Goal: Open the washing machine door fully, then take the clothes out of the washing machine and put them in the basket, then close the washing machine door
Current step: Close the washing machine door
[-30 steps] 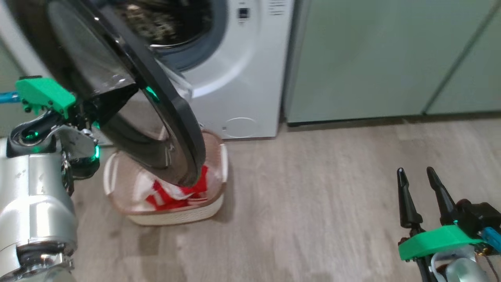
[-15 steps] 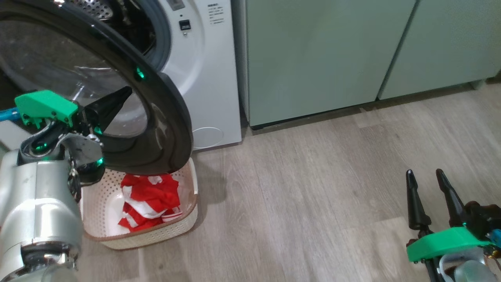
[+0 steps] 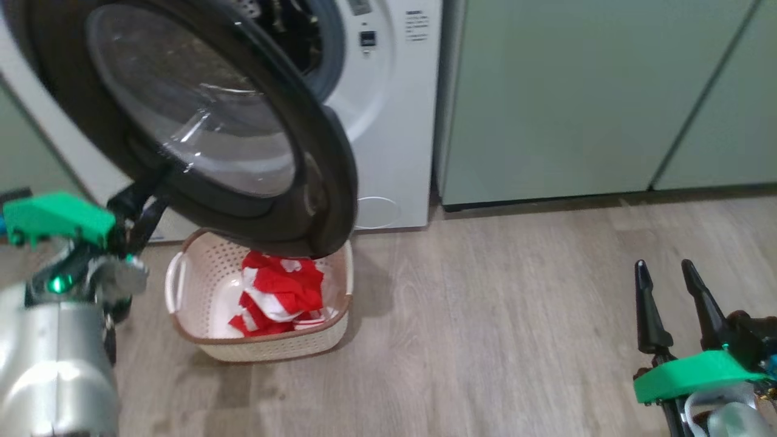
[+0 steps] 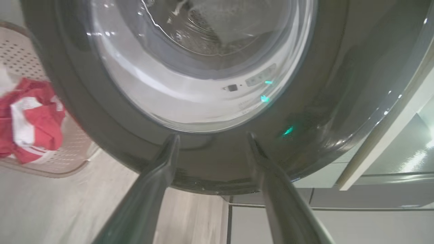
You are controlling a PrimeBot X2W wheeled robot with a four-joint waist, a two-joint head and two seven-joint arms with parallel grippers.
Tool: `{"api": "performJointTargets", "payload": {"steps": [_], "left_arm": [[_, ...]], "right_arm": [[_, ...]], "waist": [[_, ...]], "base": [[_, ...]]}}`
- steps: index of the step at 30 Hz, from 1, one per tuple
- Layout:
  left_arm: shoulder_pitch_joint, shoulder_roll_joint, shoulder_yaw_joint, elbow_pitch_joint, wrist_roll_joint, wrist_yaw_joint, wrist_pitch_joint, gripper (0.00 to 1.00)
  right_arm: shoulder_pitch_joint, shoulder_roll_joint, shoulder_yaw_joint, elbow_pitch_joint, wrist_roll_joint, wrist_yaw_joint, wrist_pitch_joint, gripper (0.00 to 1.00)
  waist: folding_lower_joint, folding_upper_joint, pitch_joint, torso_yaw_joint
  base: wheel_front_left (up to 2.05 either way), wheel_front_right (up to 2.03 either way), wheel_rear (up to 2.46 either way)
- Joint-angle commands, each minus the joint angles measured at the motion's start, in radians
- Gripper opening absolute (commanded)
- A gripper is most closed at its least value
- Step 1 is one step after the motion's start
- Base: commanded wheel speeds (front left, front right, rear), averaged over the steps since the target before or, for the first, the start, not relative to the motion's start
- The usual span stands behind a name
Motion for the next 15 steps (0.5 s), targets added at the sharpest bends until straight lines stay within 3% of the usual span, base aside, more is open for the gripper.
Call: {"api": "performJointTargets", "payload": {"steps": [1, 7, 15], "left_arm": [[-0.003, 0.044, 0.009, -0.056, -0.002, -0.006, -0.012, 1.0], [0.184, 0.066, -0.091, -0.259, 0.022, -0.006, -0.168, 1.0], [0.385, 0.178, -0.345, -0.392, 0.096, -0.006, -0.542, 1.0]], "right_arm": [[-0.009, -0.004, 0.013, -0.038, 0.003, 0.006, -0.006, 1.0], [-0.015, 0.007, 0.007, -0.04, 0.0, 0.006, -0.006, 1.0], [-0.013, 0.009, 0.001, -0.039, 0.002, 0.006, -0.006, 1.0]], "waist": [[0.0, 0.0, -0.003, 0.026], [0.0, 0.0, -0.001, 0.066], [0.0, 0.0, -0.004, 0.082]], "base": [[0.0, 0.0, 0.0], [0.0, 0.0, 0.0], [0.0, 0.0, 0.0]]}}
